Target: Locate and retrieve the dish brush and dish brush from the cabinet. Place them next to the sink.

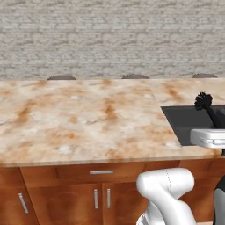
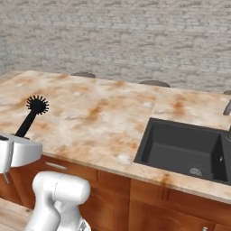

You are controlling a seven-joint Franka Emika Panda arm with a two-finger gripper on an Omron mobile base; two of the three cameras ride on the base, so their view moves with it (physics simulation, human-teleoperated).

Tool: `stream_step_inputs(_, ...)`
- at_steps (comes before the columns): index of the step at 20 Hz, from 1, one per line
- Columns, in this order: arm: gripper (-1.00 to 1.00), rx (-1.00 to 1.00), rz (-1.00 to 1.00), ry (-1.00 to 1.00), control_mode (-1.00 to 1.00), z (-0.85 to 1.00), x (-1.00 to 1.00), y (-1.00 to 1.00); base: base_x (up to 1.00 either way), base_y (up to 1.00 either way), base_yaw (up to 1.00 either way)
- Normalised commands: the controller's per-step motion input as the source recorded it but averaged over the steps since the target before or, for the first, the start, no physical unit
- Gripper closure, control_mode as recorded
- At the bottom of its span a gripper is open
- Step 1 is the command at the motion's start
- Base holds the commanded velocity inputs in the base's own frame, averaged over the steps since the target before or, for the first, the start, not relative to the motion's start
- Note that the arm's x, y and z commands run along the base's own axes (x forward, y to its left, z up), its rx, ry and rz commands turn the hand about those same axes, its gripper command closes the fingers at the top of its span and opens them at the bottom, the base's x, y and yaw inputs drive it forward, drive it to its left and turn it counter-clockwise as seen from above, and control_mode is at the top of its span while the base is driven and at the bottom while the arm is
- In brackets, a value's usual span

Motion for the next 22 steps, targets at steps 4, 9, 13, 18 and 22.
stream_step_inputs(4,1.00,0.00,0.00,0.00,1.00,0.00,0.00,0.00,0.32,0.02,-0.17)
stream_step_inputs(9,1.00,0.00,0.00,0.00,1.00,0.00,0.00,0.00,0.35,0.01,-0.09)
stream_step_inputs(13,1.00,0.00,0.00,0.00,1.00,0.00,0.00,0.00,0.03,0.02,0.00)
stream_step_inputs(18,1.00,0.00,0.00,0.00,1.00,0.00,0.00,0.00,0.43,0.25,-0.01)
stream_step_inputs(22,1.00,0.00,0.00,0.00,1.00,0.00,0.00,0.00,0.16,0.07,0.00)
